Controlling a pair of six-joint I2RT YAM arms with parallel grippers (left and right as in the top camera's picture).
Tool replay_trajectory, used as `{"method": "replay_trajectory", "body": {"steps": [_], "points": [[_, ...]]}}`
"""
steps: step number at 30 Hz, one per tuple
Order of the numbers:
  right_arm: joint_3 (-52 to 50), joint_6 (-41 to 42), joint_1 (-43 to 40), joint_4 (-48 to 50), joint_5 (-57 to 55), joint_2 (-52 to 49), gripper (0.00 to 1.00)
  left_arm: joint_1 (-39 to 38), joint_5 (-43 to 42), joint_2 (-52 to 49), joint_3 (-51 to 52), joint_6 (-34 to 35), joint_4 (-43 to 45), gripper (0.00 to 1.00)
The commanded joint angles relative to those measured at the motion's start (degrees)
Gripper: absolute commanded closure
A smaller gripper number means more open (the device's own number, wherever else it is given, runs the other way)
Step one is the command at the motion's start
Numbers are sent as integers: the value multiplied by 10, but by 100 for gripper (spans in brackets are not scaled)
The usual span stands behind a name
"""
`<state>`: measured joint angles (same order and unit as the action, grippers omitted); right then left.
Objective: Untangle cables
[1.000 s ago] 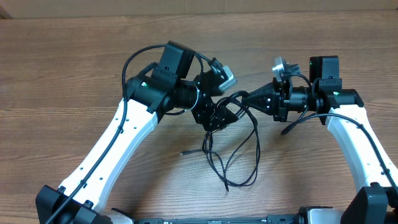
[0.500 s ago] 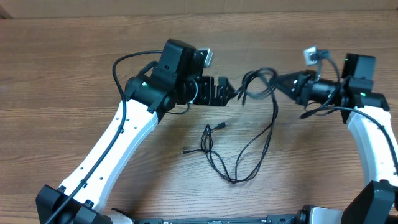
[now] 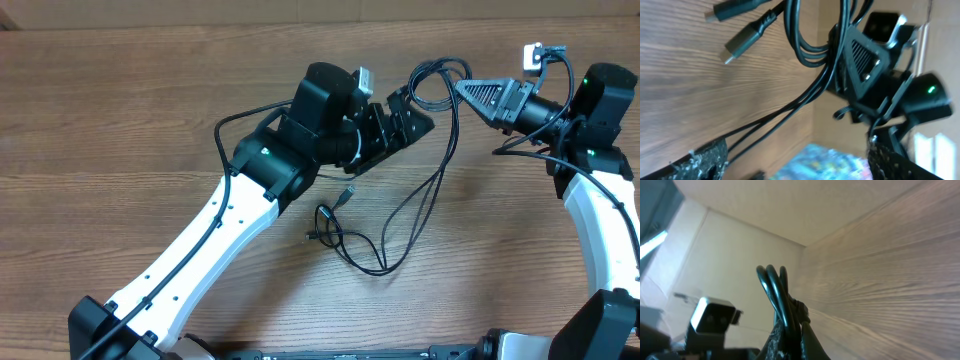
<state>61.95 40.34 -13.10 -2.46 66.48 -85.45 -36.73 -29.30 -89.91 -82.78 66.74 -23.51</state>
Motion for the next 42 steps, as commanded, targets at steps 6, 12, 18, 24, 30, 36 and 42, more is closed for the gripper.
{"method": "replay_trajectory", "body": {"steps": [6,12,18,24,30,36,42], "points": [[15,155,0,25,-5,10,96,-24,117,-5,-6,307,14,27],[15,188,8,70,-5,21,96,-42,175,-10,-6,387,43,32],[15,188,36,71,-4,26,96,-53,214,-23,-6,387,97,36],[15,188,59,71,-4,30,96,-52,232,-38,-6,387,96,48],[15,188,60,72,11,43,96,-52,281,-41,-6,392,95,58],[15,182,60,71,16,47,96,-52,283,-41,-6,391,121,53],[15,182,60,71,38,47,96,-52,299,-41,-6,391,129,54]]}}
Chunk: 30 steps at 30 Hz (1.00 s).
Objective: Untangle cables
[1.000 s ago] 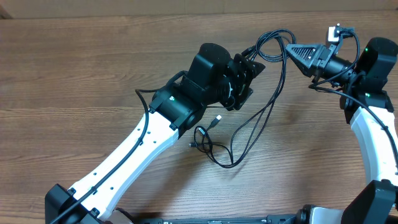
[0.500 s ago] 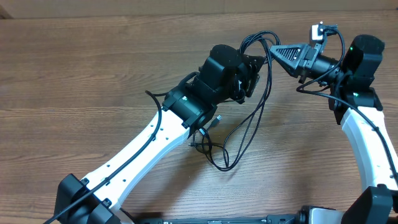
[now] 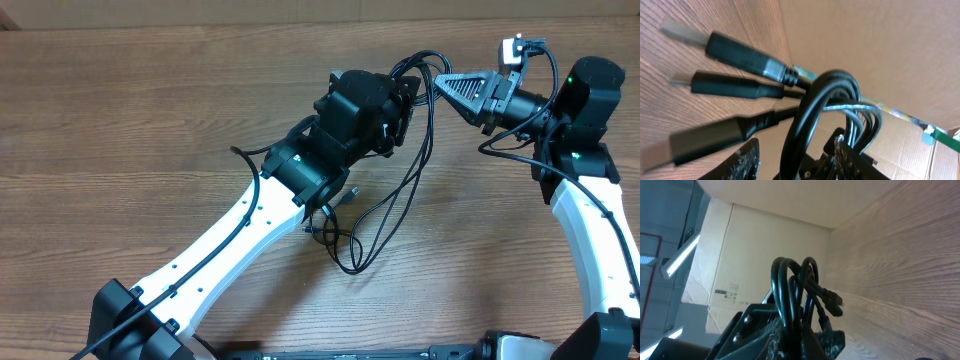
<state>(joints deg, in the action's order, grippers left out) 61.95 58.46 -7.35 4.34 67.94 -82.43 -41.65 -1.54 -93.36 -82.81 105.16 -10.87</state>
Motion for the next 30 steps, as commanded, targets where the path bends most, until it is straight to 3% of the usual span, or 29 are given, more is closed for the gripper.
{"method": "replay_trajectory", "body": {"steps": [1,3,6,7,13,15,17,18,19,22,25,30], "points": [[15,1,2,4,26,17,96,-3,21,-6,-5,7,3,57],[15,1,2,4,29,17,96,-3,21,-6,-5,2,3,67],[15,1,2,4,32,17,96,-3,21,-6,-5,-16,4,93],[15,1,2,3,35,16,96,-3,21,-6,-5,-23,4,96],[15,-3,2,3,57,16,96,0,22,-6,-5,-99,12,96],[14,-9,2,3,59,16,96,5,21,-6,-5,-204,24,96],[14,-43,2,3,59,16,87,8,18,-6,-5,-297,31,96],[14,-72,2,-2,63,16,76,9,14,-6,-5,-350,32,96],[14,-92,2,-10,63,16,57,10,7,-6,-5,-403,32,96],[14,-153,2,-46,63,16,31,16,-33,-6,-5,-544,23,96],[14,-212,2,-88,46,16,20,23,-74,-6,-5,-644,-7,96],[14,-301,2,-170,-24,16,15,42,-92,-6,-6,-697,-102,96]]}}
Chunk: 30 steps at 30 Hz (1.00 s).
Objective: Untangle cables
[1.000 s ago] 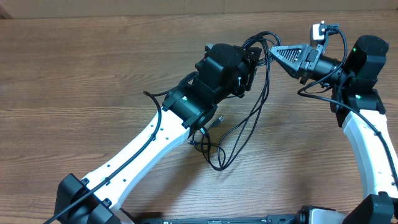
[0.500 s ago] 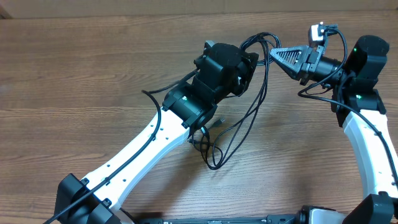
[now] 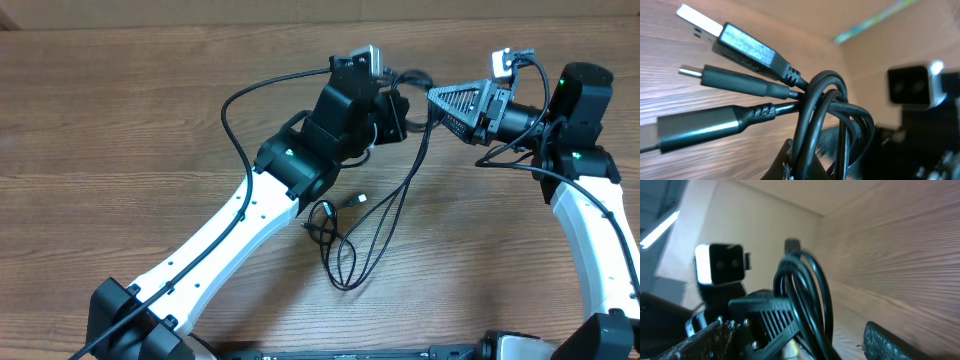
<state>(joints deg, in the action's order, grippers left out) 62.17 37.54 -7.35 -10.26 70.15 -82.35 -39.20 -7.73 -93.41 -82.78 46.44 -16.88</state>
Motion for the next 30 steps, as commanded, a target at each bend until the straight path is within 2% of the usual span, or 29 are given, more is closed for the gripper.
{"method": "replay_trajectory", "body": {"steps": [1,6,7,12,17,28,29,30], "points": [[12,-107,2,-35,-52,16,16,22,-33,-5,-6,-118,-56,96],[12,-223,2,-108,-89,16,27,50,-107,-5,-6,-169,-82,96],[12,-290,2,-148,-103,16,29,60,-134,-5,-6,-169,-80,96],[12,-393,2,-229,-152,16,28,60,-184,-6,-6,-182,-80,96],[12,-396,6,-235,-148,16,39,49,-174,-6,-6,-182,-85,96],[12,-426,39,-238,-120,16,39,43,-141,-7,-6,-182,-119,96],[12,-428,45,-238,-120,16,43,43,-141,-7,-6,-181,-118,96],[12,-437,53,-238,-121,16,58,42,-142,-7,-6,-181,-119,96]]}}
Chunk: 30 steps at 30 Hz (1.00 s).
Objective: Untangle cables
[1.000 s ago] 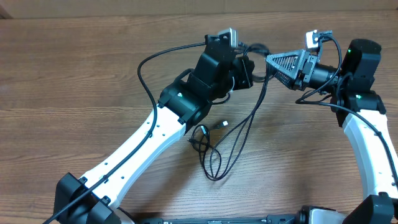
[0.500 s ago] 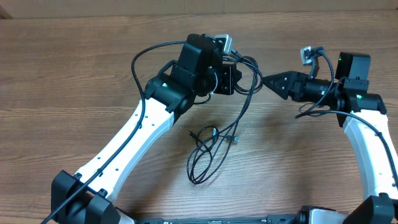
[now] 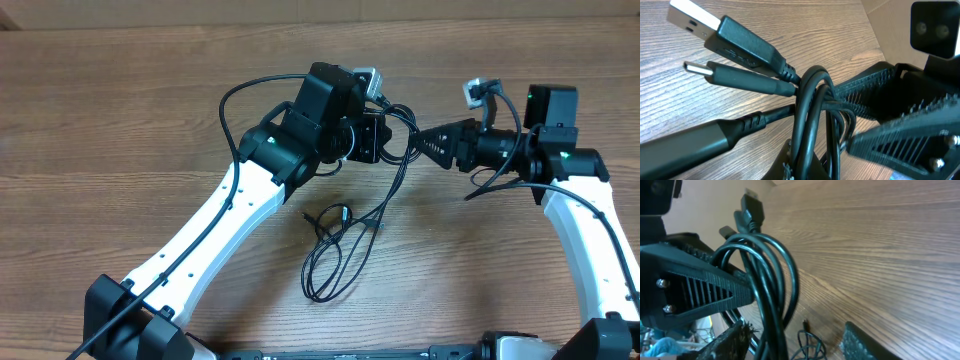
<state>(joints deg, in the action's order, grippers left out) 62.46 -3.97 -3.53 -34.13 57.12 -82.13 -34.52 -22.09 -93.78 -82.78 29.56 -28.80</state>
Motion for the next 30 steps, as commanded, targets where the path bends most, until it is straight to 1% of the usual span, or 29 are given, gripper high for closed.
{"method": "replay_trajectory", "body": {"steps": [1,2,4,8,11,13,16,18,21,24,26,30], "points": [[9,-22,17,1,9,13,67,-5,2,-3,-6,-12,-1,96],[9,-22,20,1,9,13,75,-6,2,-3,-6,-12,-2,96],[9,-22,25,1,8,13,96,-12,2,-3,-6,-12,-1,96],[9,-22,27,1,8,13,96,-16,23,-3,-6,-7,-5,96],[9,-21,27,-1,8,13,96,-15,63,-3,-6,26,-24,96],[9,-21,27,-3,8,13,96,-15,107,-3,-6,69,-47,96],[9,-21,27,-3,8,13,96,-15,178,-3,-6,158,-88,96],[9,-21,27,-7,8,13,96,-14,225,-3,-6,243,-118,96],[9,-21,27,-10,8,13,96,-12,238,-3,-6,315,-130,96],[9,-21,27,-10,8,13,96,-7,242,-3,-6,420,-145,96],[9,-21,27,-10,8,13,96,-6,241,-3,-6,475,-153,96],[9,-17,27,-13,-13,13,96,-6,239,-3,-6,556,-169,96]]}}
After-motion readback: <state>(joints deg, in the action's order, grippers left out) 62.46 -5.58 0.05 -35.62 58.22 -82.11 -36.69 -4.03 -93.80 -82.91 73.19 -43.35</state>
